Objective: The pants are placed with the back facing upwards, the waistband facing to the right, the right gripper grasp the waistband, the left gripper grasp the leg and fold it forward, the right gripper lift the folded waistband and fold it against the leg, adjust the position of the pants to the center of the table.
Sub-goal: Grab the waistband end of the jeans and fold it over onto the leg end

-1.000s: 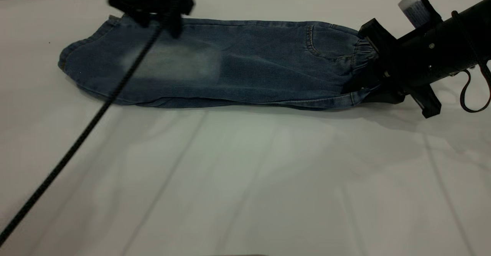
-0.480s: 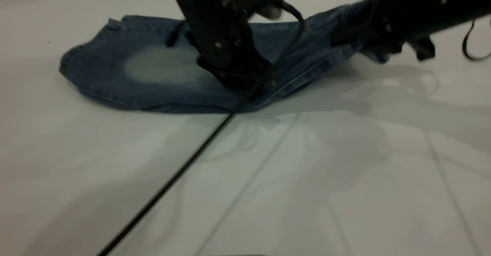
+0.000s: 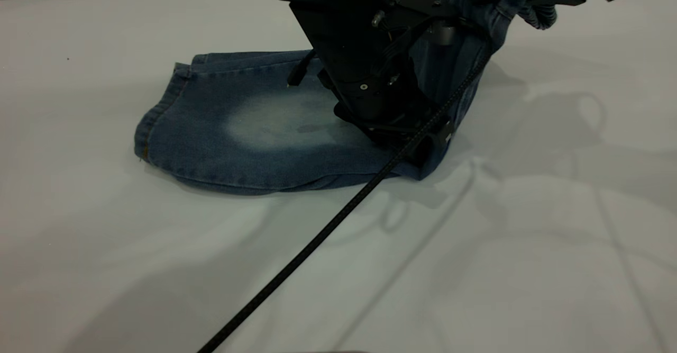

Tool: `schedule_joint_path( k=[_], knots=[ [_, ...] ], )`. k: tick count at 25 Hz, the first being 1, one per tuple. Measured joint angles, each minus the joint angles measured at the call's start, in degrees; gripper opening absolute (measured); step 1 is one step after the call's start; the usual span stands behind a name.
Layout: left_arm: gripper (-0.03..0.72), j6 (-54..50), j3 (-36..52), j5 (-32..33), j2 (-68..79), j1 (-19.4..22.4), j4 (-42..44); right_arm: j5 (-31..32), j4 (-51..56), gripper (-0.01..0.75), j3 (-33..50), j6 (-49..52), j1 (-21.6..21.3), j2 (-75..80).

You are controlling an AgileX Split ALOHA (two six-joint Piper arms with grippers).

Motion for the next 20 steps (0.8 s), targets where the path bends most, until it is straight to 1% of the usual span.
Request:
schedule_joint_path(
  k=[3, 6, 10, 12, 16, 20],
  knots=[
    [0.463, 1.1, 0.0, 2.74, -2.33, 0.32, 0.15, 0.06, -1.71, 0.05, 0.0, 0.0, 0.0, -0.39],
    [0.463, 1.4, 0.0, 4.35, -5.62, 1.66, 0.93, 0.11, -2.39, 0.05, 0.0, -0.56, 0.0, -0.88],
    [0.463, 1.4, 0.54, 5.08, -6.55, 3.97, 3.93, 0.12, -2.84, 0.05, 0.0, -2.23, 0.0, -3.32],
    [0.463, 1.4, 1.35, 5.16, -5.52, 4.49, 4.64, 0.23, -2.9, 0.05, 0.0, -2.5, 0.0, -5.28],
    [0.463, 1.4, 1.96, 4.18, -2.97, 3.85, 4.36, 0.86, -3.47, 0.05, 0.0, -2.56, 0.0, -8.09],
    [0.463, 1.4, 1.96, 2.32, -1.86, 1.29, 4.15, 1.21, -3.94, 0.05, 0.0, -2.38, 0.0, -8.65]
  ],
)
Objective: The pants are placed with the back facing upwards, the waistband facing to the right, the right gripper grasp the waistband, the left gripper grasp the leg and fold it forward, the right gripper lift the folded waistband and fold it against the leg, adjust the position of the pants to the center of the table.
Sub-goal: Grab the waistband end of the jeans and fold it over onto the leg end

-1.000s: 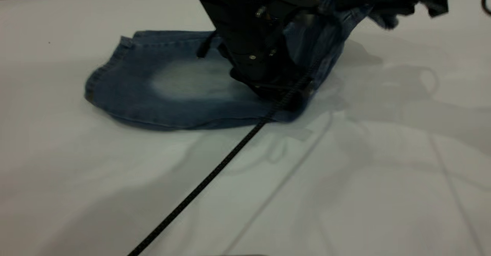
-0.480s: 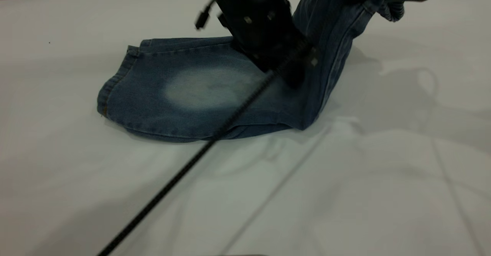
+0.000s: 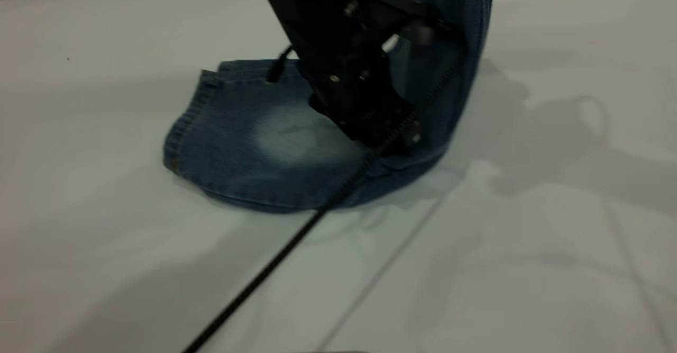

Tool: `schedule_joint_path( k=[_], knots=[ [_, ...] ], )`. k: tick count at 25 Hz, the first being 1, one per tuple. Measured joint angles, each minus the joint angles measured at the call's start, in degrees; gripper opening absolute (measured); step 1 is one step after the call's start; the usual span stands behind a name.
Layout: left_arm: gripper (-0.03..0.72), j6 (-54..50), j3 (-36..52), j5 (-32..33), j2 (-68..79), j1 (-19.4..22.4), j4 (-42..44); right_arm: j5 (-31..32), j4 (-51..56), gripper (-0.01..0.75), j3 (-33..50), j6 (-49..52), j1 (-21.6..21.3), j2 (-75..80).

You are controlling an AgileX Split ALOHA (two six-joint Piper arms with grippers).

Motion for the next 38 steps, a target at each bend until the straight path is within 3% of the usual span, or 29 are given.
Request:
schedule_joint_path(
  k=[7, 18, 23, 30, 33, 38],
  knots=[
    [0.463, 0.0, 0.32, 2.18, -3.36, -0.25, 2.01, 0.0, -0.77, 0.05, 0.02, 0.0, 0.0, -0.35],
    [0.462, -0.05, 0.37, 6.97, -23.31, 10.1, 4.26, 0.02, -3.09, 0.05, 0.02, 0.0, 0.63, -0.29],
    [0.462, -0.05, 0.37, 7.42, -34.65, 12.14, 4.42, -0.68, 0.64, 0.05, 0.02, -0.9, 6.54, 0.37],
    [0.462, -0.05, 0.37, 8.6, -45.42, 12.19, 2.69, -6.47, 13.73, 0.05, -0.07, -11.89, 17.64, 7.03],
    [0.462, -0.05, 0.37, 9.45, -47.87, 12.19, 0.98, -9.66, 15.73, 0.052, -1.31, -17.0, 20.02, 11.42],
    [0.462, -0.05, 0.37, 12.39, -48.82, 12.19, -1.08, -10.63, 16.24, 0.057, -6.14, -18.8, 20.44, 19.33]
  ],
)
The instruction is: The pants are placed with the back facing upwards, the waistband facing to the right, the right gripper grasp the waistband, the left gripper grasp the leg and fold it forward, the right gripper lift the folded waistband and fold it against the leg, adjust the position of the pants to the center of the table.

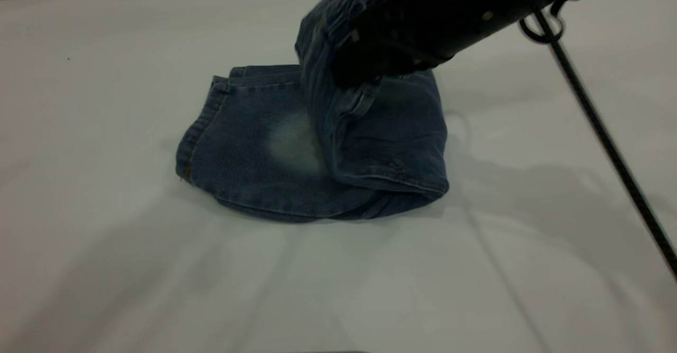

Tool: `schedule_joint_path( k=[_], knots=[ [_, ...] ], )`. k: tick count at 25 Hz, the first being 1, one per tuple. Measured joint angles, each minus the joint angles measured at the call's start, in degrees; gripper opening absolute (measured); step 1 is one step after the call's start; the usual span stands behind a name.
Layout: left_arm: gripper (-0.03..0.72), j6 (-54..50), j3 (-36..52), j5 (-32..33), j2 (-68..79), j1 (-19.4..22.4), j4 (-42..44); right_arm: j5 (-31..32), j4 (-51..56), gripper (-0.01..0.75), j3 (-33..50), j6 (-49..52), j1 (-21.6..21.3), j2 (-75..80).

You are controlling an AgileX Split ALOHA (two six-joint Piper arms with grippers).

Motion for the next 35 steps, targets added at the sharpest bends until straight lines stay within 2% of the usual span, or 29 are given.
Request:
schedule_joint_path(
  k=[7, 10, 13, 18, 21, 25, 29, 32, 35],
  knots=[
    [0.462, 0.0, 0.06, 0.77, 0.0, 0.0, -0.09, 0.78, 0.06, 0.073, -5.5, -0.14, 3.32, 5.03],
    [0.462, 0.0, 0.06, 1.54, 0.0, 0.0, -0.09, 0.06, 0.04, 0.113, -6.99, -0.3, 4.44, 5.21],
    [0.462, 0.0, 0.06, 1.99, 0.0, 0.0, -0.11, -0.12, 0.04, 0.218, -8.15, 0.02, 4.62, 5.4],
    [0.462, 0.0, 0.06, 2.11, 0.0, 0.0, -0.11, 4.18, 0.16, 0.462, -9.17, 0.79, 4.62, 5.4],
    [0.462, 0.05, 0.06, 2.31, 0.0, 0.0, -0.11, 6.04, 0.16, 0.543, -9.24, 1.4, 4.62, 5.4],
    [0.462, 0.12, 0.06, 3.19, 0.0, 0.0, -0.11, 4.23, -1.22, 0.561, -9.24, 7.99, 4.62, 5.4],
    [0.462, 0.16, 0.06, 3.39, 0.0, 0.0, -0.11, 1.4, -8.54, 0.559, -9.86, 17.26, 4.62, 5.4],
    [0.462, 0.22, 0.06, 3.39, 0.0, 0.0, -0.11, 0.89, -15.8, 0.547, -12.01, 28.9, 5.05, 5.4],
    [0.462, 0.27, 0.06, 3.39, 0.18, 0.0, -0.11, 0.27, -28.32, 0.531, -17.55, 43.12, 7.64, 5.4]
  ],
)
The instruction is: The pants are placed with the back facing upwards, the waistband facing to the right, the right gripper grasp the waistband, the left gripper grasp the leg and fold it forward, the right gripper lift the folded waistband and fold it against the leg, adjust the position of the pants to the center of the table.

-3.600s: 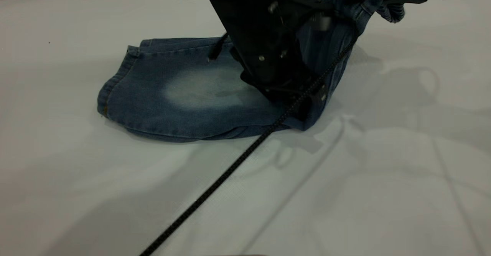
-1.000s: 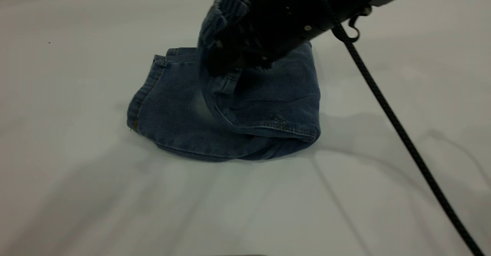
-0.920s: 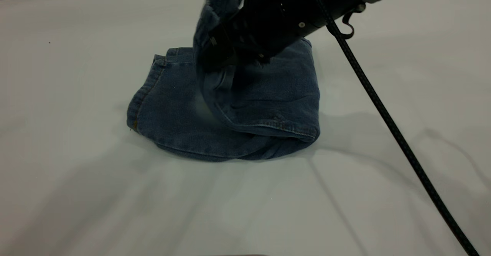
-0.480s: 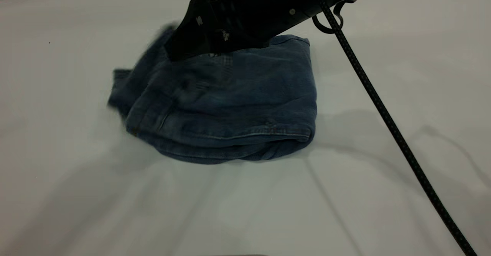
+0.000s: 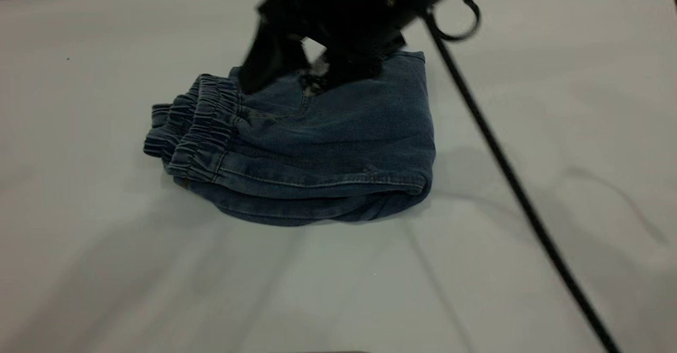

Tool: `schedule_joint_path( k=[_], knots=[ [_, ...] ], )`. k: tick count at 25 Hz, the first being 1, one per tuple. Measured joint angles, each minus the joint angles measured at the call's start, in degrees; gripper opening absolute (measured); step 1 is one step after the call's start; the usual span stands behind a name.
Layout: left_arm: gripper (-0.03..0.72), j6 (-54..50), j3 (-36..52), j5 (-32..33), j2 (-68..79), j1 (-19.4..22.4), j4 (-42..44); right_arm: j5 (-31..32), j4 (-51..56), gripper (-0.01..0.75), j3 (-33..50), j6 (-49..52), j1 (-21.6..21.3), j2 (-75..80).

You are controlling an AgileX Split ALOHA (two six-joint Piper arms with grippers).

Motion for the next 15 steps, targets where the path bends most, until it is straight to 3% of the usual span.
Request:
schedule_joint_path(
  k=[5, 9, 12, 15],
  knots=[
    [0.462, 0.0, 0.0, 0.01, 0.07, 0.0, 0.0, 0.57, -32.65, 0.528, -11.75, 36.89, 6.45, 1.65],
    [0.462, 0.0, 0.0, 0.01, 0.07, 0.0, 0.0, 9.33, -55.48, 0.528, -22.97, 66.33, 7.71, 7.73],
    [0.462, 0.0, 0.0, 0.01, 0.07, 0.0, 0.0, 13.9, -61.06, 0.528, -29.94, 76.54, 7.65, 12.77],
    [0.462, 0.0, 0.0, 0.06, 0.07, 0.0, 0.0, 13.95, -58.82, 0.528, -33.41, 81.2, 7.71, 16.13]
  ],
)
